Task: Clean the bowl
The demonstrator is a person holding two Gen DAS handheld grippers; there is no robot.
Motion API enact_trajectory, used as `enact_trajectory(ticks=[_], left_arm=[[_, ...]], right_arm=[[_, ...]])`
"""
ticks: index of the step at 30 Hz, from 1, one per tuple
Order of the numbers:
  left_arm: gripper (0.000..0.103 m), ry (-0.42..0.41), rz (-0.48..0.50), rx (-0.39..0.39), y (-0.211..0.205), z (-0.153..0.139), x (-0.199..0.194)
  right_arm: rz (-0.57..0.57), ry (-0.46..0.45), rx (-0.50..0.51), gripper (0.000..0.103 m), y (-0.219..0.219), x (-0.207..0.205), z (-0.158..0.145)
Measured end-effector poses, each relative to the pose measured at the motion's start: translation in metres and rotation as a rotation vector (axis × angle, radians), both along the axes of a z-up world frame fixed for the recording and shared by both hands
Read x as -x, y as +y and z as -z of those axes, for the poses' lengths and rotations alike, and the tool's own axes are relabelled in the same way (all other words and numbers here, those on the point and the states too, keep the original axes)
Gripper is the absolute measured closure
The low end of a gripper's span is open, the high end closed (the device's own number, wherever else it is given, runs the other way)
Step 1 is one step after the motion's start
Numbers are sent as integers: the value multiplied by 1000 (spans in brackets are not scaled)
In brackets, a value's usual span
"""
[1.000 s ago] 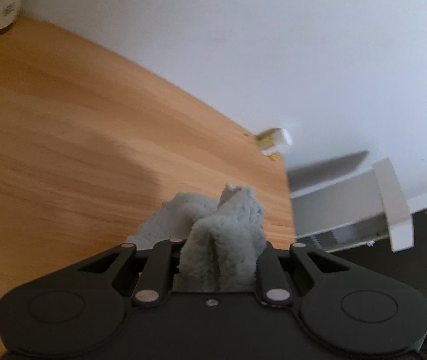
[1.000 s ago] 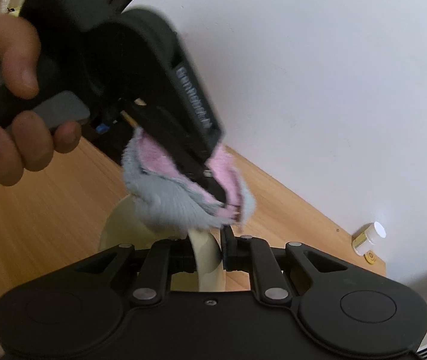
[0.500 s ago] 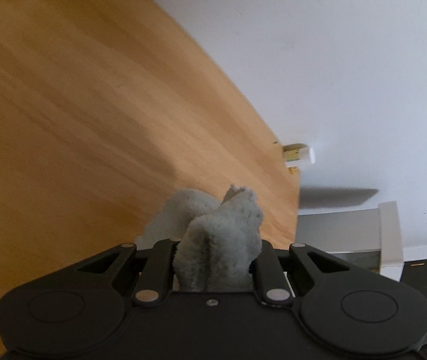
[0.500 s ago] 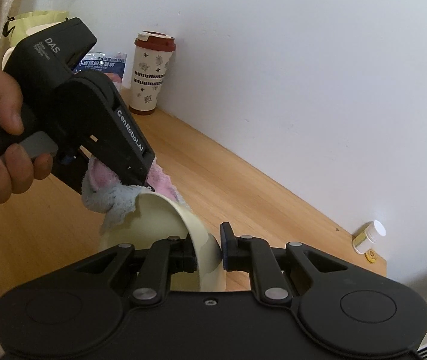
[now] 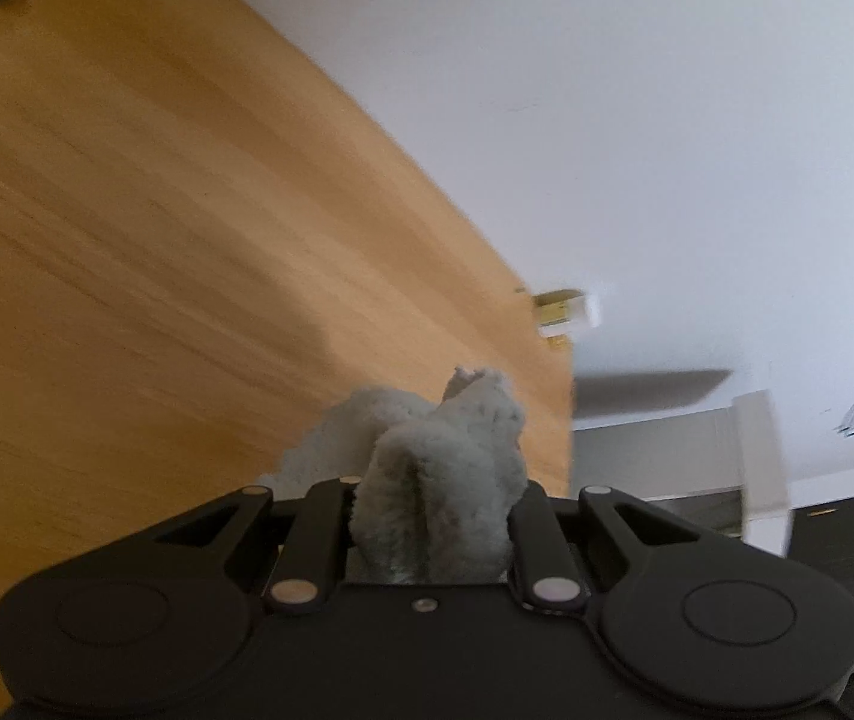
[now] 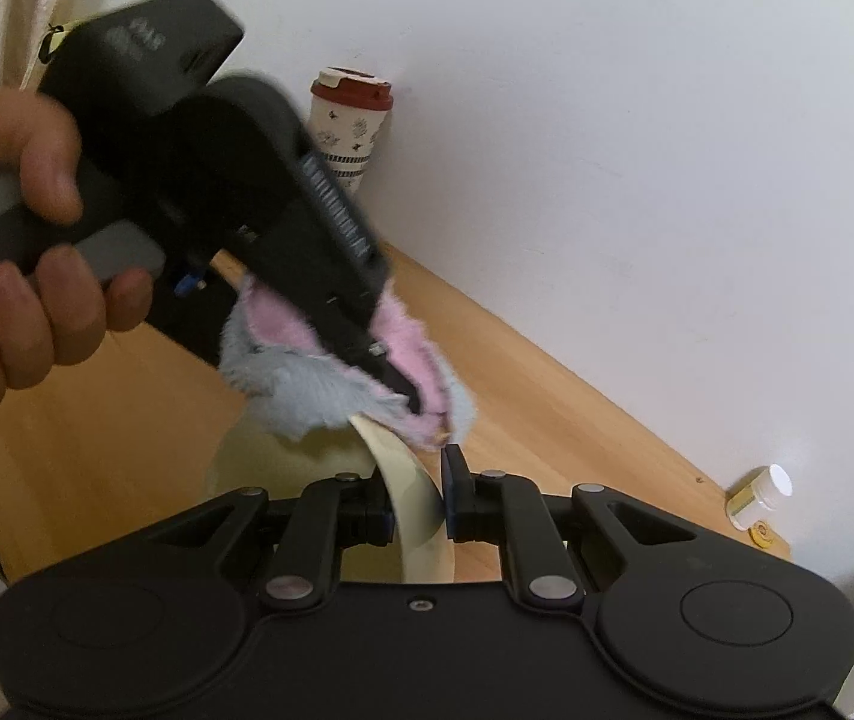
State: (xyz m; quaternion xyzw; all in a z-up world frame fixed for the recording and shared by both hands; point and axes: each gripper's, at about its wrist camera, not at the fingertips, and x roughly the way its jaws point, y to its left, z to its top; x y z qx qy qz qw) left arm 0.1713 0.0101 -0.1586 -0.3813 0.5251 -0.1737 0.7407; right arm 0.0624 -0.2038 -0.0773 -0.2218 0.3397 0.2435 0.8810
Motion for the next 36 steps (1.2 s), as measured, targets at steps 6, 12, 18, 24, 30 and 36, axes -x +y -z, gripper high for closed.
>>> enact_trajectory(ticks=[6, 12, 18, 24, 30, 36], left_arm=[[89, 70, -2, -2, 2, 21, 6], [89, 45, -22, 57, 9, 6, 7], [89, -20, 10, 94, 0, -18, 8], [89, 5, -23, 75, 12, -7, 13], [89, 6, 3, -45, 9, 4, 20], [89, 11, -26, -72, 15, 5, 21]], right_arm=[[27, 9, -10, 85, -6, -1, -3], [15, 22, -44, 86, -5, -3, -6], [-41, 21, -34, 86, 7, -1, 2], [-37, 26, -36, 86, 8, 0, 1], [46, 59, -103, 86, -2, -8, 1], [173, 178, -221, 87, -16, -26, 16]])
